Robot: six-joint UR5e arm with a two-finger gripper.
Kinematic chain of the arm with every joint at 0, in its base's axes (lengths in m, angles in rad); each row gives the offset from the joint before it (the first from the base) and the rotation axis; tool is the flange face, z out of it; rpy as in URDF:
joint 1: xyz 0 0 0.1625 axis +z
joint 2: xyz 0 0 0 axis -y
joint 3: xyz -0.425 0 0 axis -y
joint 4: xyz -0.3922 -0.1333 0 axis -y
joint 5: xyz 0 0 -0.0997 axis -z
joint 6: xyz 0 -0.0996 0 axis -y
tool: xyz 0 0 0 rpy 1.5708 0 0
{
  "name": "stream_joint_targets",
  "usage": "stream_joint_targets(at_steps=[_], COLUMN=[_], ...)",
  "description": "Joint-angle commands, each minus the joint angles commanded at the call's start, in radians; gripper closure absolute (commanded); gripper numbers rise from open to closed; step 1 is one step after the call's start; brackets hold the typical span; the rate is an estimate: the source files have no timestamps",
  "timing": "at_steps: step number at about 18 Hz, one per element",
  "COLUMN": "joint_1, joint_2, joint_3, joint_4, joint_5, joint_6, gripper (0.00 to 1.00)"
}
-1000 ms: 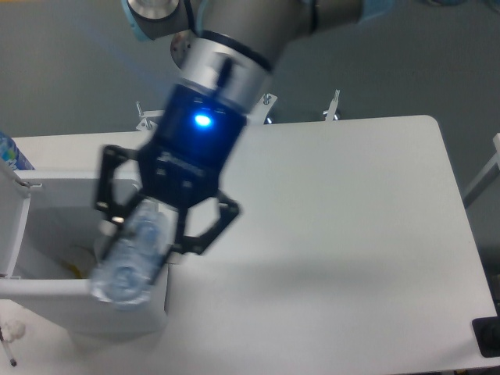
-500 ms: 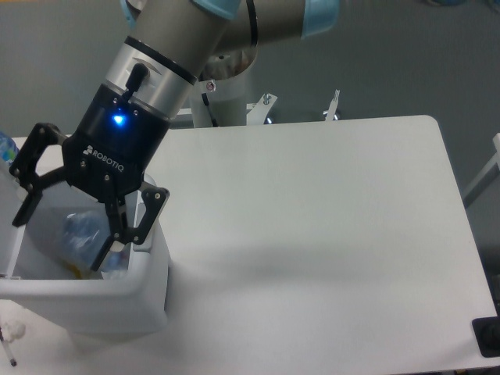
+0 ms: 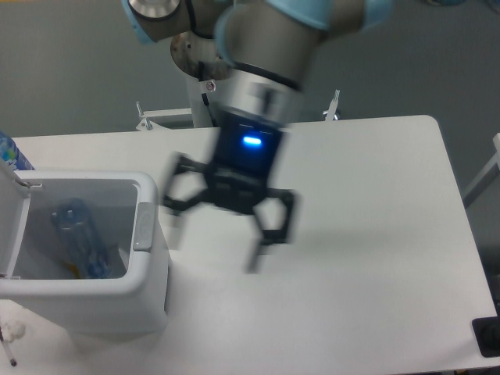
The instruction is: Place the trash in the trash can
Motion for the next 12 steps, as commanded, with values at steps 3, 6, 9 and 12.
stream_joint_targets(at_steps=[3,6,9,12], joint_1=[0.051,0.072,0.078,0.088], joint_2=[-0.003,-0.002,-0.005,-0.034], joint_3=[-0.063,-0.123,-0.172,-0.204], joint_4=[-0.002,-0.015,-0.028,-0.044], joint_5=[0.144,0.35,0.442,0.564], joint_6=[0.143,0.242,0.405,0.652], gripper=[0.0,0.0,0.0,0.0])
